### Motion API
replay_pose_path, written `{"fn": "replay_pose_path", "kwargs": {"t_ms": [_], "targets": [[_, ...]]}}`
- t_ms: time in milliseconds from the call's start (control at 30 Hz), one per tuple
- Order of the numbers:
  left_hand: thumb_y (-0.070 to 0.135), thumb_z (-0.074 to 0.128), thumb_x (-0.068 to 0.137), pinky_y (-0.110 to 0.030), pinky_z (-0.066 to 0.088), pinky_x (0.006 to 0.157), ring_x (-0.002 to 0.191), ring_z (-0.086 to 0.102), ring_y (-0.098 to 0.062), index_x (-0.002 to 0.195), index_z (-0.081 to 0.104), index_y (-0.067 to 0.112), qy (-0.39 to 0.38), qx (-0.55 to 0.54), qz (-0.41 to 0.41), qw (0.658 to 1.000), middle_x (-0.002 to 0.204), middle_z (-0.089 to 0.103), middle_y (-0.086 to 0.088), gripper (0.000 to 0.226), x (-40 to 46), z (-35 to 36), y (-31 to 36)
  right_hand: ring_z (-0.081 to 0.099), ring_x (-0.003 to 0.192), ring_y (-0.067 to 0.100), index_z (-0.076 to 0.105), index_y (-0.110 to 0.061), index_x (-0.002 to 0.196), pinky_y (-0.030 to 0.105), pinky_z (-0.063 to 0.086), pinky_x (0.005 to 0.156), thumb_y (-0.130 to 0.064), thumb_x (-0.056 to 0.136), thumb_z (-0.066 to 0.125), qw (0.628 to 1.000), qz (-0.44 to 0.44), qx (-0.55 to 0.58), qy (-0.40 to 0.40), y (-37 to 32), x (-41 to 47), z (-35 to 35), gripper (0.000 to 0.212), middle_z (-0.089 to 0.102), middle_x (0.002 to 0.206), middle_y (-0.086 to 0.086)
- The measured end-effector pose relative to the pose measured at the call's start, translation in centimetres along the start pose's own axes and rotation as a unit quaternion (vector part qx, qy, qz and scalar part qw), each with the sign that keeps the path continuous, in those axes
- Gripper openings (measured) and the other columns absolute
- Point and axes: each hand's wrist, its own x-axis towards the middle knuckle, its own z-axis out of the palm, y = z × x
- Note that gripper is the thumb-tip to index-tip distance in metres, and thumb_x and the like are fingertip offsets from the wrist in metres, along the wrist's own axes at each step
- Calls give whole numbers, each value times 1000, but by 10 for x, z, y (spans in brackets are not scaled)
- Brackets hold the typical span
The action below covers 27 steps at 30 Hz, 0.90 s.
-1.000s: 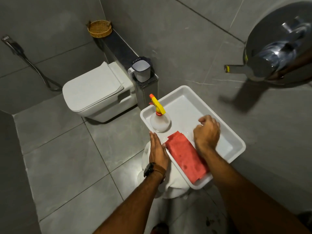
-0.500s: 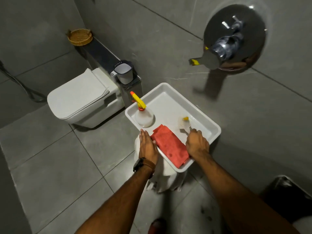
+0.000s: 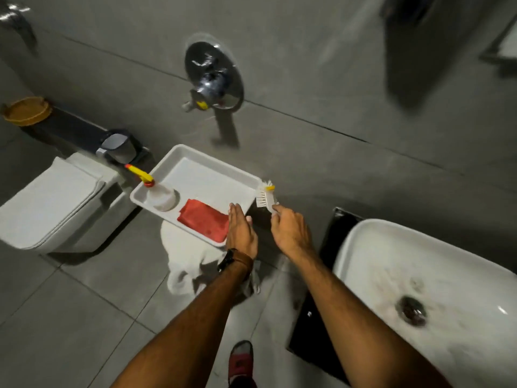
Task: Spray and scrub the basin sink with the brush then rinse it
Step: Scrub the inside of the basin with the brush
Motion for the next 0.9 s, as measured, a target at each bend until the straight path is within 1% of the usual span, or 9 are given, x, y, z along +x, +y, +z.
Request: {"fn": "replay_pose_path", "kwargs": {"t_ms": [167, 433, 533, 600, 667, 733, 800, 833, 900], "targets": [[26, 24, 107, -29, 5, 124, 153, 4, -19, 156, 11, 5, -80, -7, 61, 995, 165, 8, -9, 55, -66, 50, 61, 68, 116, 33, 62, -23, 141, 40, 56, 92, -27, 104, 48, 997, 50, 29, 53, 65, -59, -51, 39, 72, 131, 10], [23, 29, 106, -32, 6, 124, 153, 6, -22, 155, 8, 5, -201, 30, 131, 970, 165, 8, -12, 57, -147, 123, 101, 64, 120, 37, 59, -31, 142, 42, 51, 98, -28, 103, 44, 980, 174, 26, 96, 206, -148, -112, 42, 70, 132, 11], [22, 31, 105, -30, 10, 122, 152, 12, -24, 156, 6, 7, -194, 52, 135, 970, 165, 9, -10, 59, -158, 140, 98, 59, 129, 34, 53, -31, 147, 42, 47, 105, -26, 103, 43, 969, 234, 40, 73, 262, -176, -121, 45, 62, 144, 9], [24, 30, 105, -31, 12, 122, 152, 11, -24, 156, 5, 7, -178, 76, 149, 970, 165, 9, -10, 60, -159, 148, 95, 56, 132, 34, 49, -26, 150, 42, 45, 107, -22, 103, 44, 964, 261, 17, 41, 301, -195, -122, 48, 57, 148, 11], [28, 29, 105, -31, 11, 121, 153, 7, -24, 156, 4, 7, -168, 94, 173, 966, 166, 6, -9, 61, -161, 154, 92, 62, 124, 34, 48, -18, 149, 42, 50, 102, -15, 100, 45, 958, 282, -47, 31, 335, -211, -126, 49, 62, 141, 14], [30, 29, 104, -33, 14, 121, 153, 6, -23, 156, 3, 8, -160, 105, 198, 961, 166, 5, -8, 62, -162, 160, 93, 67, 116, 33, 49, -10, 146, 39, 53, 95, -13, 100, 45, 939, 318, -100, 85, 358, -208, -141, 46, 68, 132, 14], [27, 31, 104, -35, 18, 120, 152, 9, -23, 156, 4, 9, -147, 116, 206, 961, 166, 7, -7, 62, -159, 164, 93, 70, 109, 33, 55, -4, 138, 39, 55, 88, -13, 102, 45, 925, 348, -83, 132, 359, -184, -147, 38, 71, 123, 17], [25, 33, 104, -34, 19, 120, 152, 11, -23, 156, 5, 9, -142, 119, 202, 962, 166, 7, -7, 62, -158, 164, 93, 71, 105, 34, 58, -3, 132, 38, 56, 83, -12, 102, 46, 928, 343, -64, 130, 347, -169, -145, 33, 73, 119, 18], [22, 34, 103, -36, 21, 120, 152, 13, -23, 156, 6, 8, -143, 127, 204, 960, 166, 8, -8, 62, -159, 162, 93, 71, 104, 34, 62, -7, 126, 35, 55, 79, -12, 101, 48, 956, 285, -14, 64, 296, -146, -118, 29, 74, 115, 17]]}}
